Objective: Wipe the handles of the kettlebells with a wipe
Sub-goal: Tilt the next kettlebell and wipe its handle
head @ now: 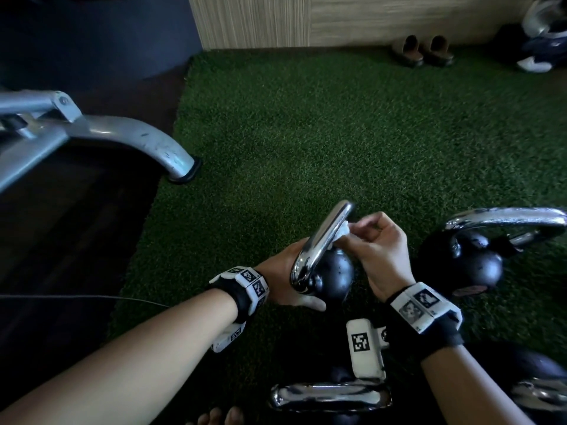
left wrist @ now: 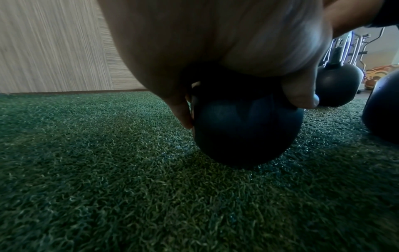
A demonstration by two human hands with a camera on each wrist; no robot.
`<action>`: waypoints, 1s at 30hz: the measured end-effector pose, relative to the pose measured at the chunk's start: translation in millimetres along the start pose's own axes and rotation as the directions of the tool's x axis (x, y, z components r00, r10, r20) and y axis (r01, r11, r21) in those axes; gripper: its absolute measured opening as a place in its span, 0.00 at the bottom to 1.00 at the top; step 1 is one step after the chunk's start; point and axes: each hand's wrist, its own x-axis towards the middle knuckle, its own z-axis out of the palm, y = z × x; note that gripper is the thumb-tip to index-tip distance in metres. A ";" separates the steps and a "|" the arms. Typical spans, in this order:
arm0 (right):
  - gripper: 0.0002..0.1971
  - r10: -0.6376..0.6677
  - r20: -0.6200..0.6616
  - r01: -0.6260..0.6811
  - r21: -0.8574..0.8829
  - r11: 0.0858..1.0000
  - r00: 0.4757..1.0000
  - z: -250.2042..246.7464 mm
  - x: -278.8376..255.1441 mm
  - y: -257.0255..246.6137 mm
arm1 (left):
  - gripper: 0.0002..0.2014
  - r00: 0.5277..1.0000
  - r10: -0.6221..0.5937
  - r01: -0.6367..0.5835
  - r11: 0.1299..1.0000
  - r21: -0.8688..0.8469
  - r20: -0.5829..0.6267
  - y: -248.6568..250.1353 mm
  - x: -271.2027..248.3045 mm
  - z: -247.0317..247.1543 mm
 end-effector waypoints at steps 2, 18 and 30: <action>0.18 -0.089 -0.032 0.080 -0.217 0.973 0.996 0.8 -1.6 -2.9 | 0.57 1.000 -0.010 0.010 1.000 -0.022 -0.008 -0.3 -1.5 -0.8; 0.17 -0.334 -0.262 0.101 -0.631 0.769 0.906 18.8 10.4 -2.2 | 0.57 0.994 -0.105 0.104 0.994 0.016 0.027 16.0 -9.2 -4.8; 0.10 -0.263 -0.297 -0.016 -0.690 0.724 0.918 27.0 15.6 9.0 | 0.53 0.978 -0.195 0.186 0.975 0.119 0.072 34.0 -14.8 -13.2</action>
